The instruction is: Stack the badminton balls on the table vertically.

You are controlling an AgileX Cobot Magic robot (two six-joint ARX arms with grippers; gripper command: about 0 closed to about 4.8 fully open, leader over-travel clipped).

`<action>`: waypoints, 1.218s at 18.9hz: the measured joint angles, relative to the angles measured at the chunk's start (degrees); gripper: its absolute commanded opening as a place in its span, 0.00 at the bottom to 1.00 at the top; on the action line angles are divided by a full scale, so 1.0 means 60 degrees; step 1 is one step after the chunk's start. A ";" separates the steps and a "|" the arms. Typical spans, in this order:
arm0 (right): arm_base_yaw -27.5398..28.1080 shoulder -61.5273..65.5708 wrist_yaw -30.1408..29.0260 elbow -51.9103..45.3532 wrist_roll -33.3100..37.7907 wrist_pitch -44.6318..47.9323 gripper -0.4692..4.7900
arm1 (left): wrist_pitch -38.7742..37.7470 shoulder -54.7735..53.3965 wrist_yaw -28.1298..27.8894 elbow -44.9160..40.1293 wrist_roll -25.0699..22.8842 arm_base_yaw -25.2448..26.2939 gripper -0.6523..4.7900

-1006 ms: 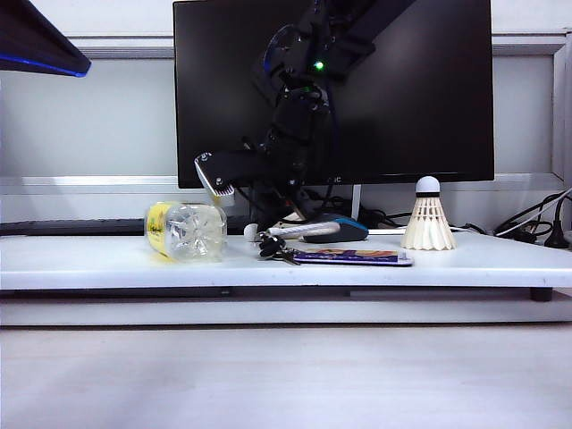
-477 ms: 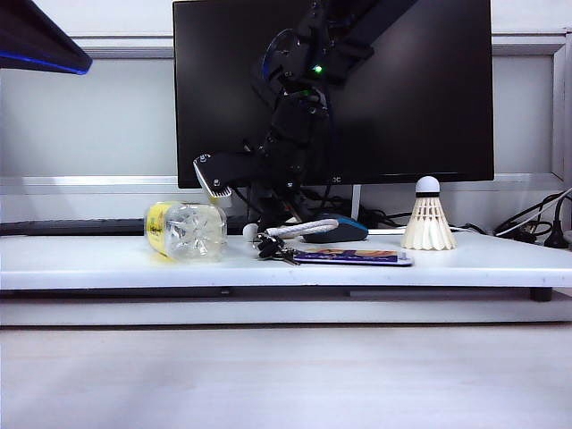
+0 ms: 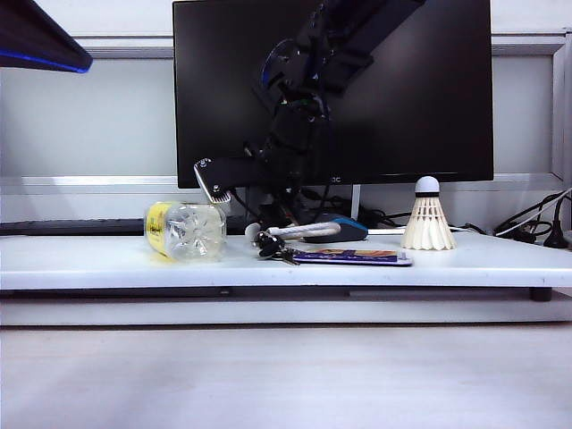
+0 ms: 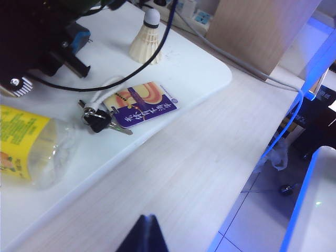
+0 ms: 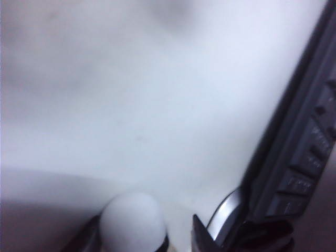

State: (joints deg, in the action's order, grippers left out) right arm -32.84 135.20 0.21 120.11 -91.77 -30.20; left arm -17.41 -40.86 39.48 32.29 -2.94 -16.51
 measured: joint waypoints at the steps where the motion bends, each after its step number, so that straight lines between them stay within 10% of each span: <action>1: -0.0004 0.0040 0.0004 0.0000 0.0000 0.0106 0.51 | -0.0004 0.0000 0.0004 0.0000 0.0000 0.0000 0.11; 23: -0.0011 0.0160 0.0357 0.0018 0.1096 0.0557 0.34 | 0.0004 0.0000 0.0004 0.0000 -0.0004 0.0000 0.11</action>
State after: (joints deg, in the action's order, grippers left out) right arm -32.91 136.16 2.35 120.22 -85.19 -26.85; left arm -17.39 -40.86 39.51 32.29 -2.96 -16.51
